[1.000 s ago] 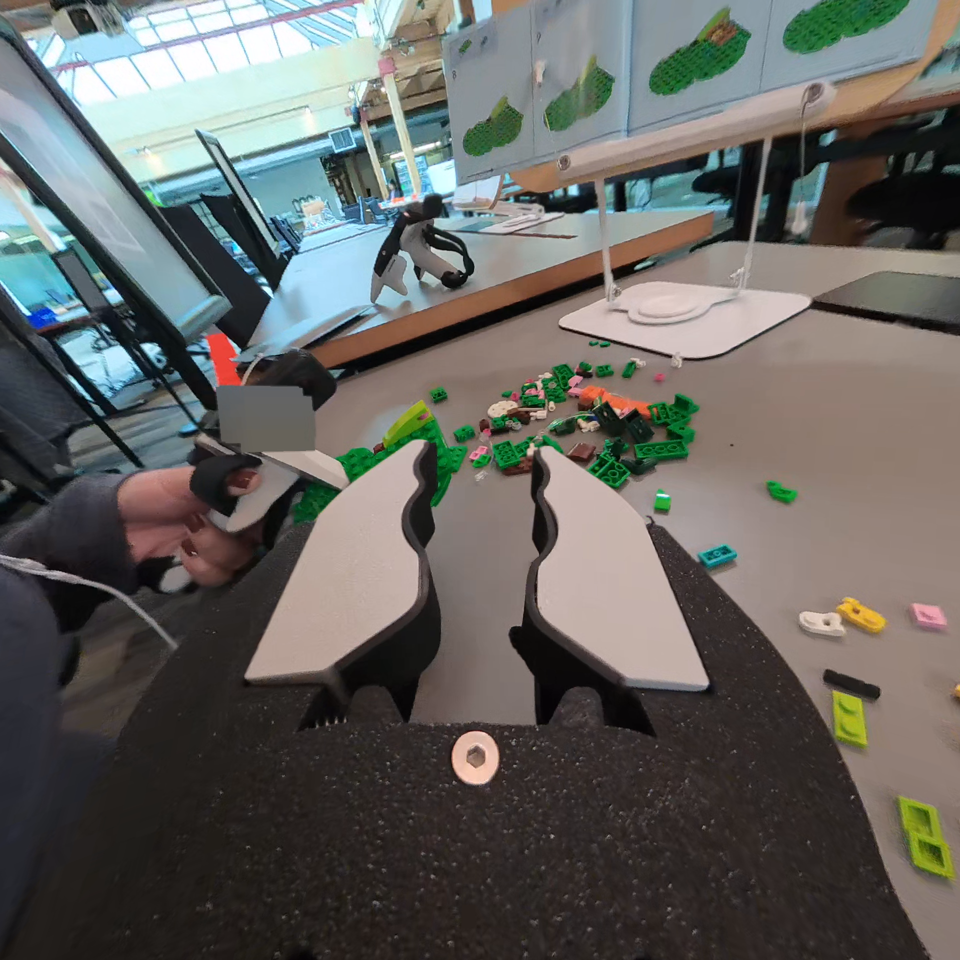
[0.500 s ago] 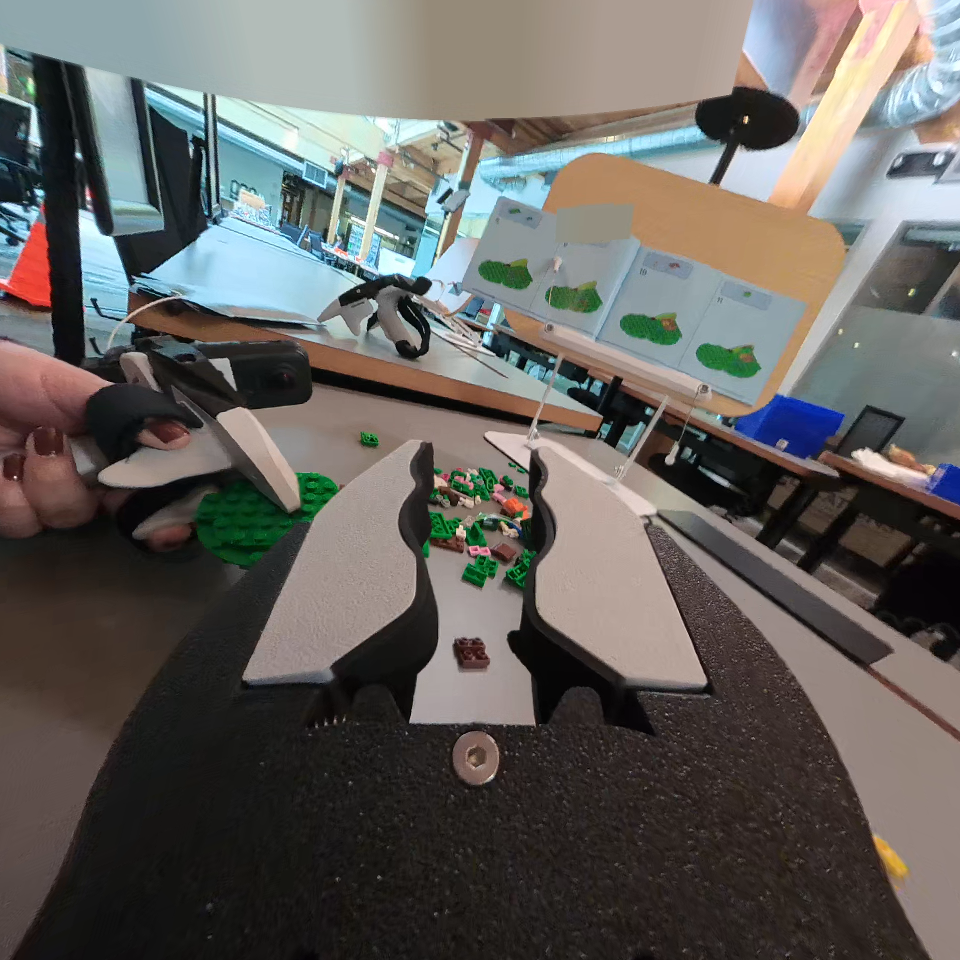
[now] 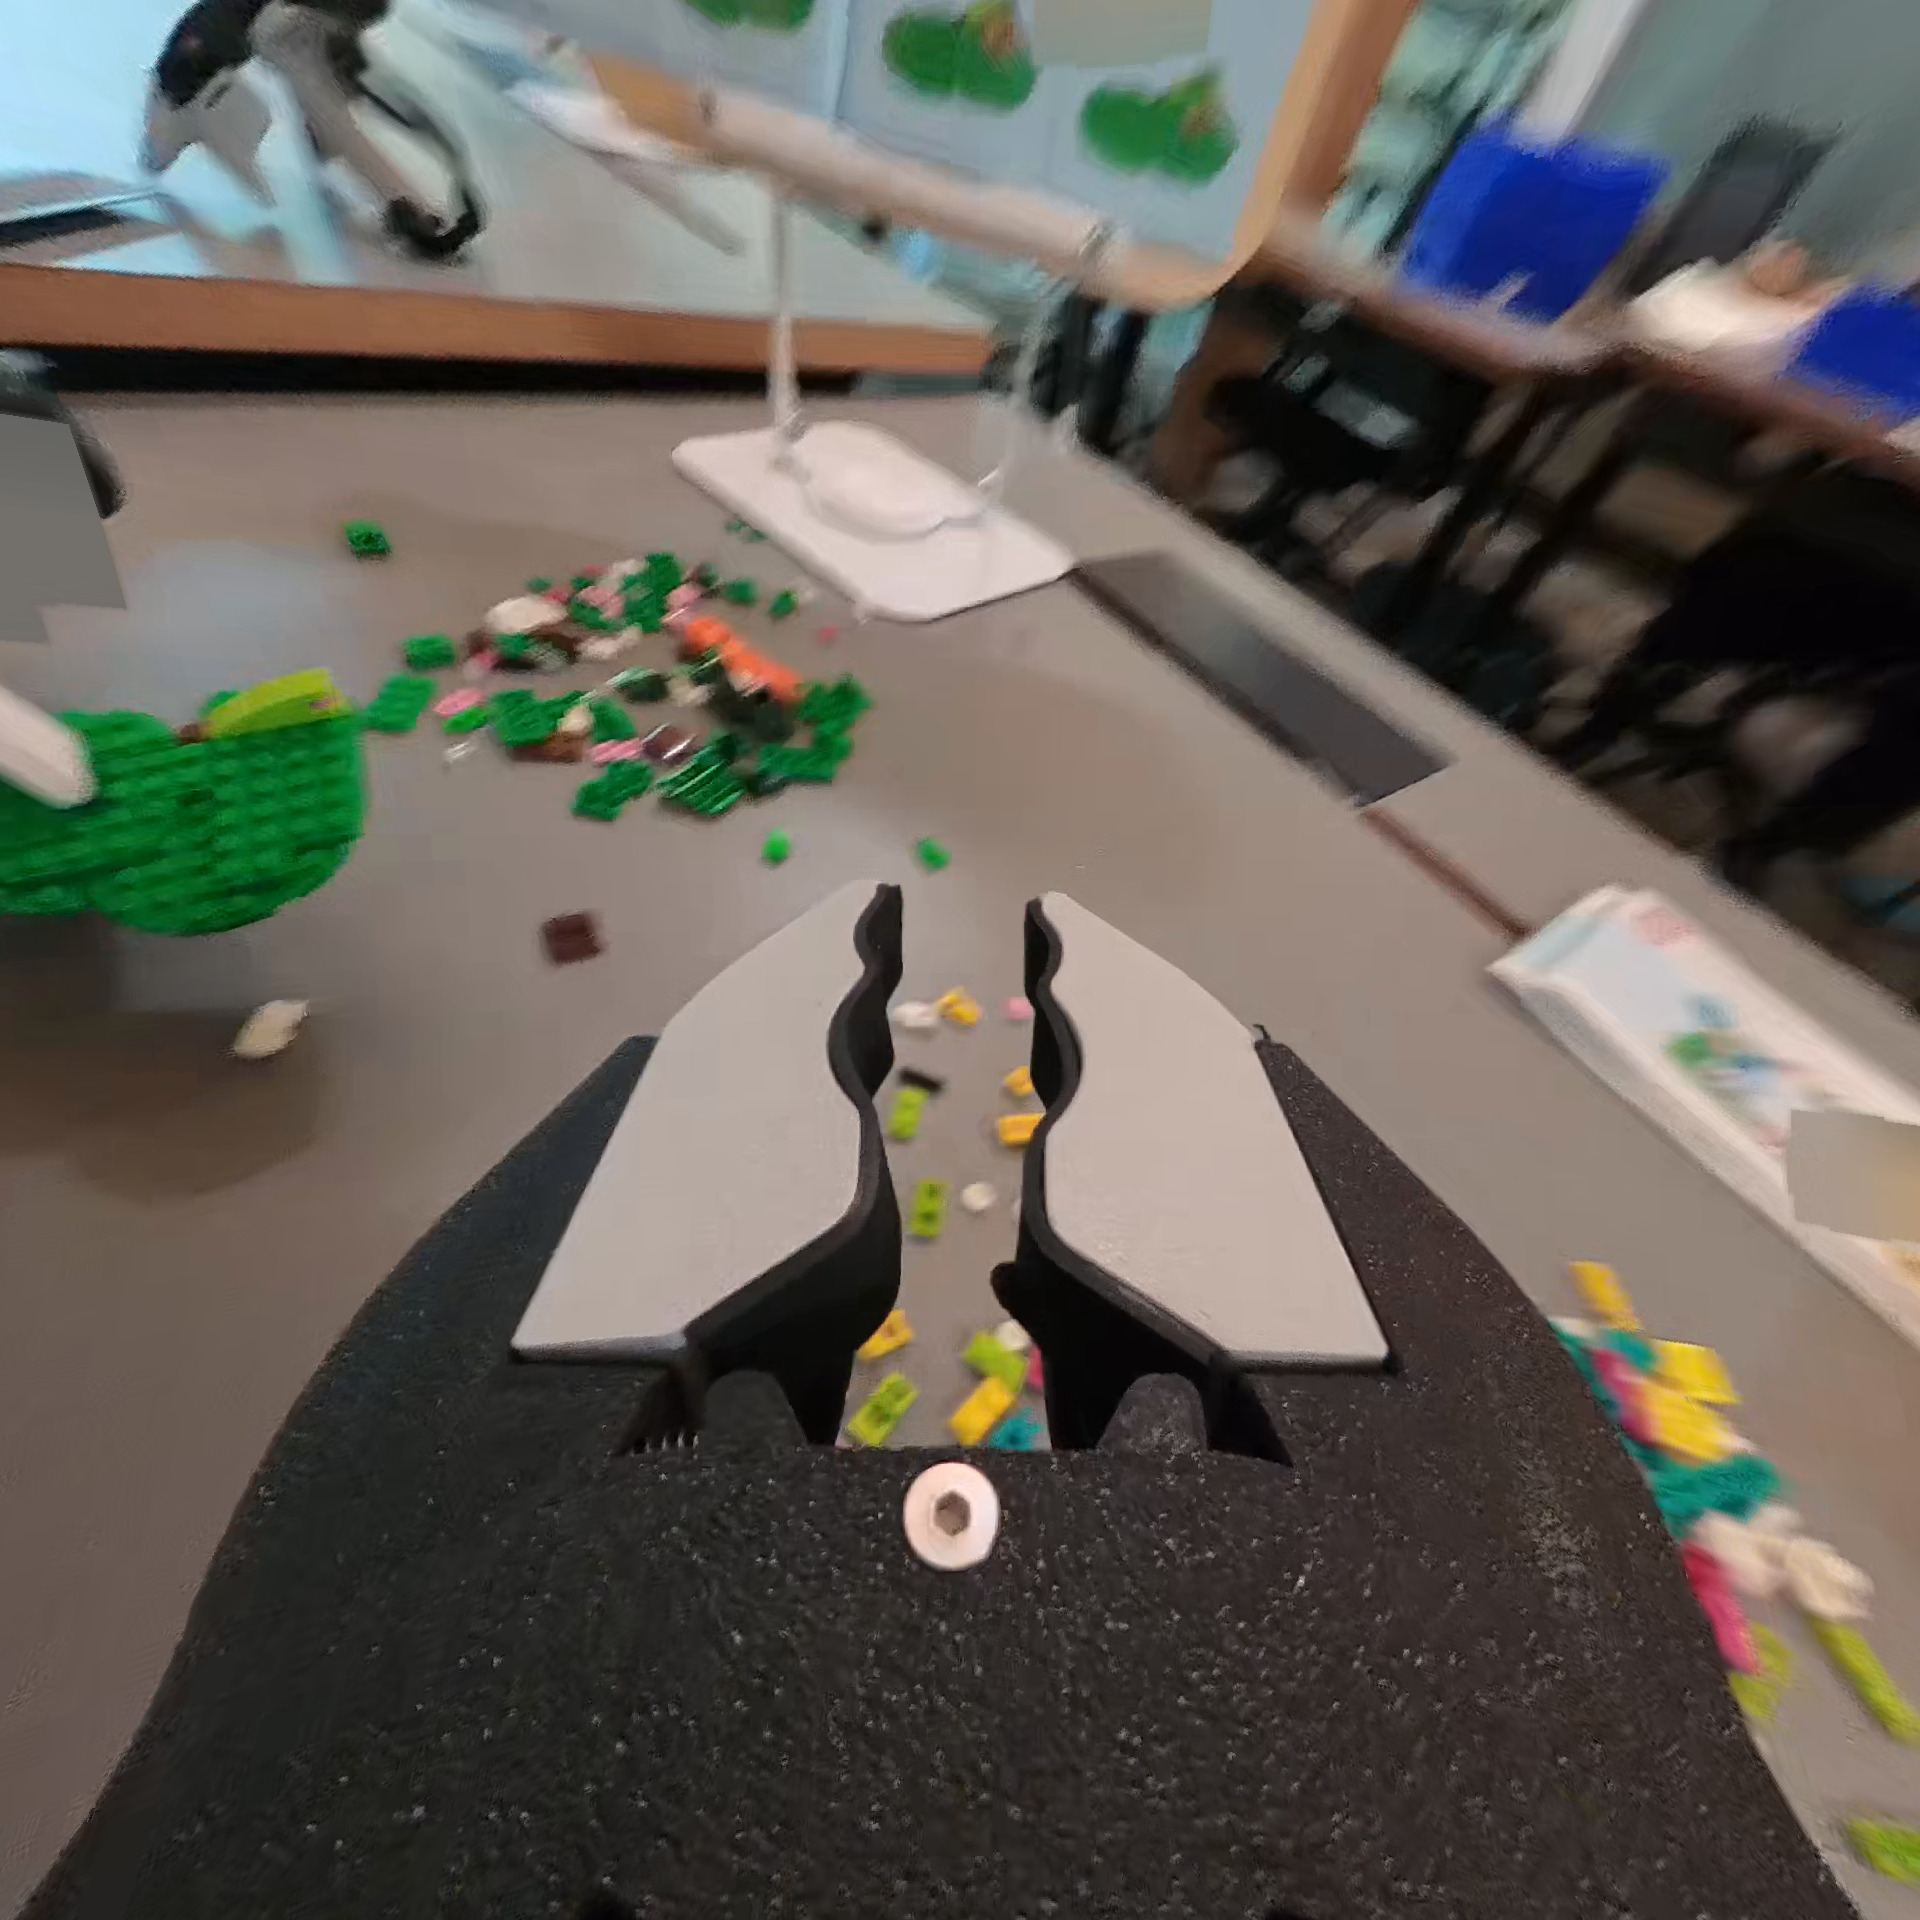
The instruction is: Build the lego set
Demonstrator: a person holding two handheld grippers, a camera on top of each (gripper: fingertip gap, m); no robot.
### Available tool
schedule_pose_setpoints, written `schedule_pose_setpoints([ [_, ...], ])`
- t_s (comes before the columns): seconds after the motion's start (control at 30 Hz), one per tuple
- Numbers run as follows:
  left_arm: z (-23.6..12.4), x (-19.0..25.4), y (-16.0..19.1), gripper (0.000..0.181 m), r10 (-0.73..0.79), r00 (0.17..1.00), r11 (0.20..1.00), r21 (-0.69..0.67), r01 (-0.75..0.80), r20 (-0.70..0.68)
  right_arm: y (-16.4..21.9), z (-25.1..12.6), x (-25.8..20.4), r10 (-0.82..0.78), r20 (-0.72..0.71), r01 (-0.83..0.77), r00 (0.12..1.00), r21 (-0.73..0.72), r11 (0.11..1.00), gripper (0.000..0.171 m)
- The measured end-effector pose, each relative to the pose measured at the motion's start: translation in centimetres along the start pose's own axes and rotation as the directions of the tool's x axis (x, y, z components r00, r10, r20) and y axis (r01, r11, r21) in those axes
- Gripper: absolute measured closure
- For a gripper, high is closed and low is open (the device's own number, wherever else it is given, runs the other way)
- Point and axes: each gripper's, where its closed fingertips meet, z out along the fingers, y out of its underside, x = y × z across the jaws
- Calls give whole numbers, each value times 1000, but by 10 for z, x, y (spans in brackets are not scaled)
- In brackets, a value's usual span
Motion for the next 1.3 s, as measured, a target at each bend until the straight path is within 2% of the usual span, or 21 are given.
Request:
schedule_pose_setpoints([
  [0.07,1,0,0,173,-2,1000,1000,-3,2,-1,15,14,-18,69,142,-49,987,-142,989,149],
  [0.17,1,0,0,173,1,1000,1000,-3,-1,2,46,35,-22,45,212,43,976,-394,918,149],
  [0.23,1,0,-1,173,2,1000,1000,2,-2,3,57,33,-22,36,277,111,960,-498,860,155],
  [0.33,1,0,0,173,4,1000,1000,0,-4,2,76,13,-28,-62,460,340,886,-553,760,158],
  [0.43,0,1,0,173,1,1000,1000,0,-1,-6,97,1,-19,-168,548,513,820,-571,641,160],
  [0.53,0,1,0,173,2,1000,1000,2,-2,-5,109,-2,12,-180,469,474,865,-645,599,165],
  [0.7,0,0,0,173,2,1000,1000,0,-2,-3,120,0,52,-84,345,310,935,-677,667,166],
  [0.77,0,0,0,173,2,1000,1000,-1,-2,-3,130,-6,51,-23,380,305,925,-703,642,169],
  [0.87,1,0,0,173,1,1000,1000,-2,-1,-3,134,-22,25,100,495,330,863,-703,630,167],
  [0.97,1,0,0,173,-1,1000,1000,-5,1,-5,142,-27,19,53,535,402,843,-694,598,164],
  [1.03,1,1,0,173,-2,1000,1000,-5,2,-8,130,-14,11,57,537,368,841,-647,668,164],
  [1.1,1,1,0,173,-2,1000,1000,-5,2,-9,108,12,-1,41,542,321,839,-555,767,163],
  [1.17,1,1,0,173,-1,1000,1000,-6,1,-7,87,40,-15,-9,559,322,829,-464,825,160],
  [1.3,1,0,0,173,2,1000,1000,-6,-2,-4,76,88,-37,-50,599,359,799,-408,840,156],
])
